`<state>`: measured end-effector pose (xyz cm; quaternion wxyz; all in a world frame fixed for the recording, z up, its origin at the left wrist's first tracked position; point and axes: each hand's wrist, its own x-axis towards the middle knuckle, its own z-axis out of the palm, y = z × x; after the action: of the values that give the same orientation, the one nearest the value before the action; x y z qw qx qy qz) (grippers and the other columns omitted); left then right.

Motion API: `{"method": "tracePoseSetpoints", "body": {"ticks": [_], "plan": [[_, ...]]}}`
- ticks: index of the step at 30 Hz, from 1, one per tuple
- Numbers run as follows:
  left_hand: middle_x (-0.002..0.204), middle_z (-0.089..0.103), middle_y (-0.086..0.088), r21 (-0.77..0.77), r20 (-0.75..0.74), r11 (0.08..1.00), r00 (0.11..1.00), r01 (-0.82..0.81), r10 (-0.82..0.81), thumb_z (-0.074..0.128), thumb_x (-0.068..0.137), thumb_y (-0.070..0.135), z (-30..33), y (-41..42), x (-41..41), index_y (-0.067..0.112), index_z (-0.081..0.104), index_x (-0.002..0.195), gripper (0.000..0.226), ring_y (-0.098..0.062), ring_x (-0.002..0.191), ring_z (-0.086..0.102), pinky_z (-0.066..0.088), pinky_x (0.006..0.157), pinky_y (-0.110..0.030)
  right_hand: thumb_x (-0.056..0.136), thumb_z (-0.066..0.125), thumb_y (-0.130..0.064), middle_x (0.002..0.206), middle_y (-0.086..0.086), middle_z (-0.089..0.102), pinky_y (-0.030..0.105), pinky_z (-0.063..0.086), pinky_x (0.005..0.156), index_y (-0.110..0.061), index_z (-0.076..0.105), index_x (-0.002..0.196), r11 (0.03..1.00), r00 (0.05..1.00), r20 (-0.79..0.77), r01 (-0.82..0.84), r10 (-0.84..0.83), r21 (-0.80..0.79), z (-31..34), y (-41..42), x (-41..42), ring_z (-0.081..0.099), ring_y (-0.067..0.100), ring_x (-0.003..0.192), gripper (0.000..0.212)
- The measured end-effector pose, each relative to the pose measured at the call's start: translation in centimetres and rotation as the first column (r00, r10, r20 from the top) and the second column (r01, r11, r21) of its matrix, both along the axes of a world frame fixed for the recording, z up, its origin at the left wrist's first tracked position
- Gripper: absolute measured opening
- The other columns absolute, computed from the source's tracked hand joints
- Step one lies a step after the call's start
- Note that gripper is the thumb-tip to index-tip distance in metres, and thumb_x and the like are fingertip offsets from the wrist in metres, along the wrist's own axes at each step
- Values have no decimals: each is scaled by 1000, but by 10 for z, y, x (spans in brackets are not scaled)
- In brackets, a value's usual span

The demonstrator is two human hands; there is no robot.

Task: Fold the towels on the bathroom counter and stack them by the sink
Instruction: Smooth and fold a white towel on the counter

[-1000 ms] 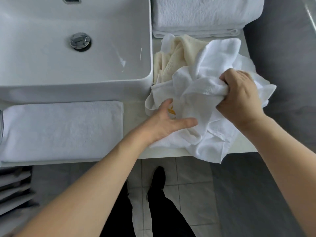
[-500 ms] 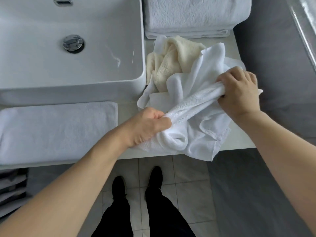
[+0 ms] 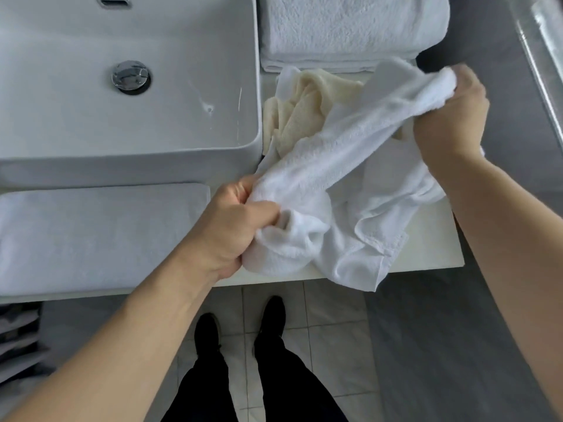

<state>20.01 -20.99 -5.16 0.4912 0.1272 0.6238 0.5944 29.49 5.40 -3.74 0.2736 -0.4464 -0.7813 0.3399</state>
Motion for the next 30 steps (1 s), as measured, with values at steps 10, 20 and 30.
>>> {"method": "tracePoseSetpoints", "body": {"ticks": [10, 20, 30], "plan": [[75, 60, -2, -161, -54, 935, 949, -315, 311, 50, 84, 11, -27, 34, 0, 10, 61, 100, 20, -16, 65, 62, 47, 53, -30, 77, 58, -6, 60, -22, 59, 17, 44, 57, -32, 56, 65, 921, 874, -392, -365, 289, -134, 40, -59, -1, 53, -7, 62, 29], [67, 63, 0, -149, 37, 872, 878, -467, 477, 58, 91, 27, -18, -5, 1, 14, 62, 79, 18, -17, 60, 62, 43, 45, -26, 79, 59, -15, 71, -6, 66, 30, 52, 67, -1, 67, 81, 799, 917, -226, -398, 329, -451, 19, -114, -10, 62, 5, 72, 17], [61, 56, 5, 47, 233, 869, 851, -493, 471, 51, 82, 20, 14, -88, -32, 21, 61, 59, 25, -10, 60, 60, 48, 57, -22, 67, 65, -20, 72, 4, 49, 35, 36, 66, 6, 55, 75, 658, 891, -264, -452, 371, -602, 23, -158, -25, 43, 13, 72, 29]]}}
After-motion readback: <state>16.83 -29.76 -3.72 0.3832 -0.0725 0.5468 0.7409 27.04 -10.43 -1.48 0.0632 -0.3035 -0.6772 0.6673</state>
